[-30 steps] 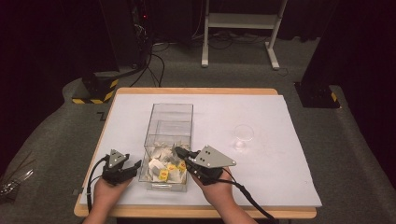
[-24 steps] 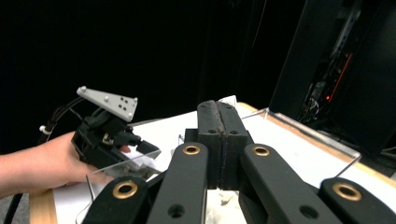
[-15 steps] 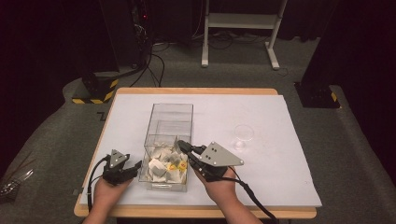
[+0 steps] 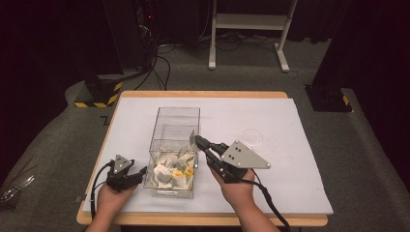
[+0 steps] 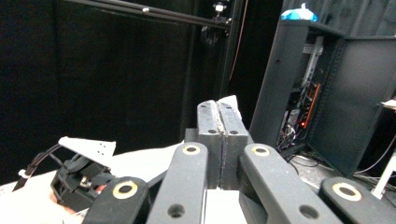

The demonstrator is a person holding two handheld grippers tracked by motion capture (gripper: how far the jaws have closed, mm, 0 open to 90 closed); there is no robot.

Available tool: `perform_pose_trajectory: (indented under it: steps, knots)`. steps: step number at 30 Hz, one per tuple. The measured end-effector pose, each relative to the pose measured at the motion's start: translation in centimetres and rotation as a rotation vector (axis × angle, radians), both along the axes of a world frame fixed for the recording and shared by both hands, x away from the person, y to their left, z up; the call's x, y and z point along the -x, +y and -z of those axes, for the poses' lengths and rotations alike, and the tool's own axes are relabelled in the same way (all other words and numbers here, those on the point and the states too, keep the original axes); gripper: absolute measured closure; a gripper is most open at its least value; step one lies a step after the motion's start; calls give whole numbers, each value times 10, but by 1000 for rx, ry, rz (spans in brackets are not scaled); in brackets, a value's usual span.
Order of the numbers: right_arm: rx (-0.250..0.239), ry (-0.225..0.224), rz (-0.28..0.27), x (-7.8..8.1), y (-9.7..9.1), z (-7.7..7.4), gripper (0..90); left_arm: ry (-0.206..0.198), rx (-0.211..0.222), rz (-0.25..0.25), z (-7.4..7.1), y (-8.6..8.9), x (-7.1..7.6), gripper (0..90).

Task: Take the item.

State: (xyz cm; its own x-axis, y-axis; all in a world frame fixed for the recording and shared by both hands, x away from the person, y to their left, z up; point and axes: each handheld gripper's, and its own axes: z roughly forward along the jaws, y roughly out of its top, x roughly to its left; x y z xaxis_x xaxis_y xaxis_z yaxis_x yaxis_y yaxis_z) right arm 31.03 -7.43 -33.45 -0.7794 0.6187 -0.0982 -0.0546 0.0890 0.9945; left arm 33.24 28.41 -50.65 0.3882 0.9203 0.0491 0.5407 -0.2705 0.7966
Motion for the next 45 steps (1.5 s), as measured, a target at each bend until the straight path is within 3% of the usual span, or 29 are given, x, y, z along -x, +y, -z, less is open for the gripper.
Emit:
perform_pose_trajectory:
  steps: [15, 45]
  knots:
    - [3, -20, 65, -2, -24, -8, 898, -4, 2, 4, 0, -1, 1, 399]
    - [15, 5, 197, -21, -71, 6, 899, 0, 3, 7, 0, -1, 1, 400]
